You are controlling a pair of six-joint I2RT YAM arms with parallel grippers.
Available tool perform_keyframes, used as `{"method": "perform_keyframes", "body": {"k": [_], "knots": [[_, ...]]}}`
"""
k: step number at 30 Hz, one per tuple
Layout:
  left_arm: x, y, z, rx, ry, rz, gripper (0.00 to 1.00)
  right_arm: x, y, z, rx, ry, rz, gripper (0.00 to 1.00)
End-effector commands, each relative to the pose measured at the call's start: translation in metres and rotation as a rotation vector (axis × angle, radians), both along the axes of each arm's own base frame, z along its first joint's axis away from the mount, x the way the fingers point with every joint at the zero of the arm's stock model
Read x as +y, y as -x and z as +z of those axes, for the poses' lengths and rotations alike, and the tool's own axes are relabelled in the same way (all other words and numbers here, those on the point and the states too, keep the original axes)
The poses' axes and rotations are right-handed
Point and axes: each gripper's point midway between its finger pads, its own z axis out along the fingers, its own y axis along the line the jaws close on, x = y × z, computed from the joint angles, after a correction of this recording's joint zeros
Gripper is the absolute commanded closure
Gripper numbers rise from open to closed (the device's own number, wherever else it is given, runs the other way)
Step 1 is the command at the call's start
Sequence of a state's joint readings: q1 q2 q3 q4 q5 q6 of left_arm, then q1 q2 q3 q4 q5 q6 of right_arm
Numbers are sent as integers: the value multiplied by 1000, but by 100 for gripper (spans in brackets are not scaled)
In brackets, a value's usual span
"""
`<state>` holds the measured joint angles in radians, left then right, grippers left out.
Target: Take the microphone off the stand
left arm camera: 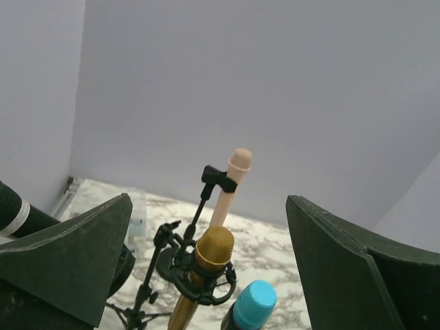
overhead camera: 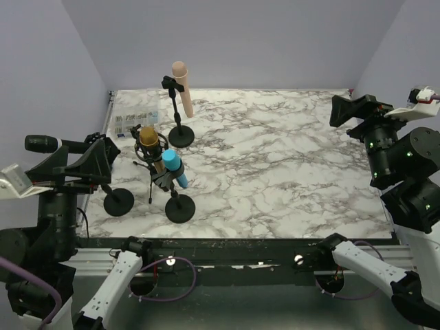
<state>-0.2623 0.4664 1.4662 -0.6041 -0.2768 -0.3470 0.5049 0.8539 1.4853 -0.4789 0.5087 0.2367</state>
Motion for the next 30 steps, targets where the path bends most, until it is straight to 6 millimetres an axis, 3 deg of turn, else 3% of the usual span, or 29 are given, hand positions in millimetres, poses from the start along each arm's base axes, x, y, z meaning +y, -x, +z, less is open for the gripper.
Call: {"method": "perform_keyframes", "body": {"k": [1,5,8,13,18,21,25,30], "knots": [[-14,-17,-25,98,-67,-47,1,-3,-9,-27,95,23,-51,0],[-31,-27,-48,138,-101,-123,1,6,-22,-57,174,70,-40,0],[-36,-28,-64,132,-113,-150,1,32,-25,-79,208,101,94,0],[-33,-34,-96,181,-109,-124,1,65,-35,-143,362,72,212,0],[-38,-37,-127,259,-108,-154,1,96,-37,-189,440,67,350,0],[-45,-38,-147,309,-118,-189,1,134,-27,-218,492,49,560,0],[-69,-32,-170,359,-177,-329,1,188,-9,-262,507,-9,854,0],[-89,-22,-182,329,-203,-454,1,264,15,-324,484,140,990,0]]}}
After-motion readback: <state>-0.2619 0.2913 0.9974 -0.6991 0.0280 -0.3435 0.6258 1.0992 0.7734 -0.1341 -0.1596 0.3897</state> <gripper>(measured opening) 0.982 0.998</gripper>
